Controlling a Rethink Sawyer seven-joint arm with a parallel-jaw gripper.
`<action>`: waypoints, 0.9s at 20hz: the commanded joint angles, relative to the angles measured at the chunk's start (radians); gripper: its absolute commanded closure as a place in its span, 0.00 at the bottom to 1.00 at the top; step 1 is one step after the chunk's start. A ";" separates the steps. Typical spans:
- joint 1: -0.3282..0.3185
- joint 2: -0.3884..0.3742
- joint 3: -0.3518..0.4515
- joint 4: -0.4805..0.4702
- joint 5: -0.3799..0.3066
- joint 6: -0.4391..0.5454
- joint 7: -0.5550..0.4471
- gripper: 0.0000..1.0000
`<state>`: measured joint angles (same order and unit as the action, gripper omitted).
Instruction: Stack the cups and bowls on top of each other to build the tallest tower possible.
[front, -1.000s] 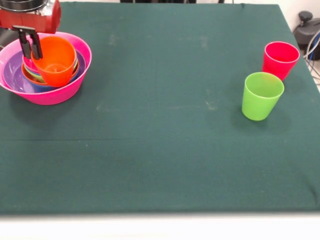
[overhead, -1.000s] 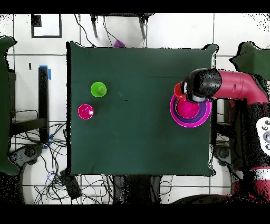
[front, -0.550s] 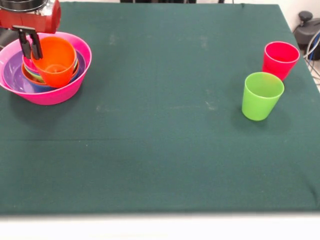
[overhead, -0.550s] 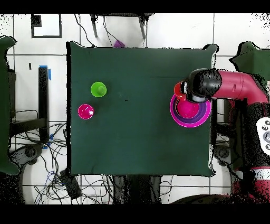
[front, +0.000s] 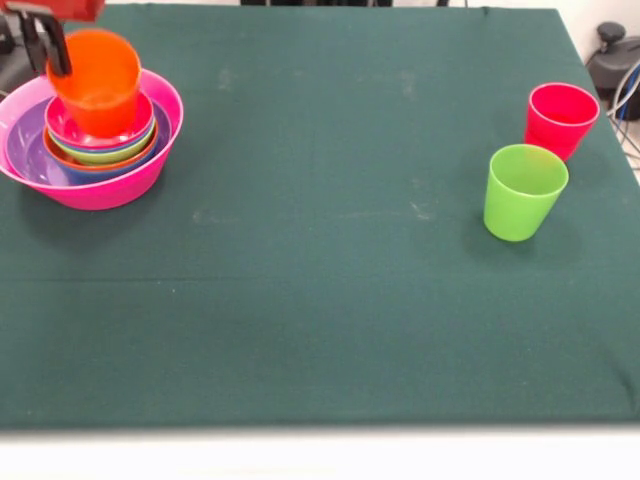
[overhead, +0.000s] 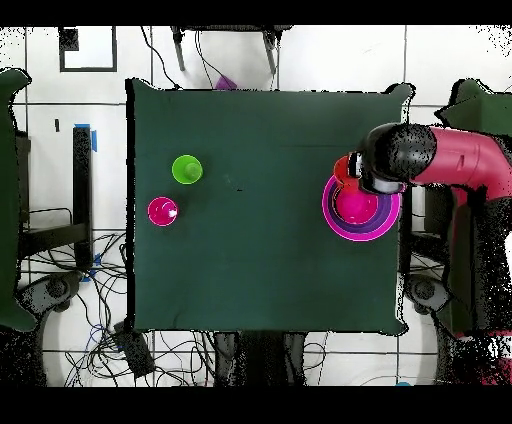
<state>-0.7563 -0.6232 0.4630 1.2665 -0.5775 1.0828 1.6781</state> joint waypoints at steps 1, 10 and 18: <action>0.003 -0.093 0.028 0.125 0.021 0.119 -0.247 1.00; -0.021 -0.090 0.012 0.310 -0.021 -0.102 -0.148 1.00; -0.024 -0.072 -0.007 0.391 -0.052 -0.234 -0.081 1.00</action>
<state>-0.7955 -0.7343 0.4606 1.5161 -0.5524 0.9346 1.6781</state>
